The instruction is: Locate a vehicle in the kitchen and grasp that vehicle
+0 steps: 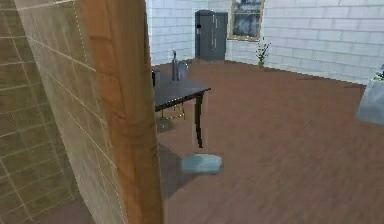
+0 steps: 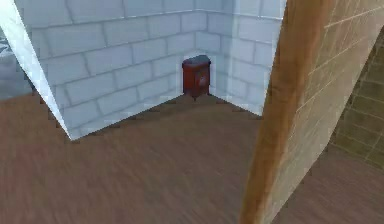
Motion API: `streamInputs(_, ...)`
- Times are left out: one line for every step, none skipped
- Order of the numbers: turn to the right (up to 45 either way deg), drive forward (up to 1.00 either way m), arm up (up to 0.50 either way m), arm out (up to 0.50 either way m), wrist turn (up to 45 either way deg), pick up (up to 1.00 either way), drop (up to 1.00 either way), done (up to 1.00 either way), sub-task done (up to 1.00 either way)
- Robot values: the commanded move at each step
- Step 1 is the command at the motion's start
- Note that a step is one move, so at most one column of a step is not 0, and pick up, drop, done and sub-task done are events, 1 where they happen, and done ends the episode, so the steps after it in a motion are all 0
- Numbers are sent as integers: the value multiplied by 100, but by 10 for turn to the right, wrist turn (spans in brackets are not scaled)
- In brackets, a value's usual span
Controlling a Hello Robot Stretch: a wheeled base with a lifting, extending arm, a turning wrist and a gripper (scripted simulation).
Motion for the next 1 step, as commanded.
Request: streamInputs(420, 0, 0, 0, 0, 0, 0, 0, 0)
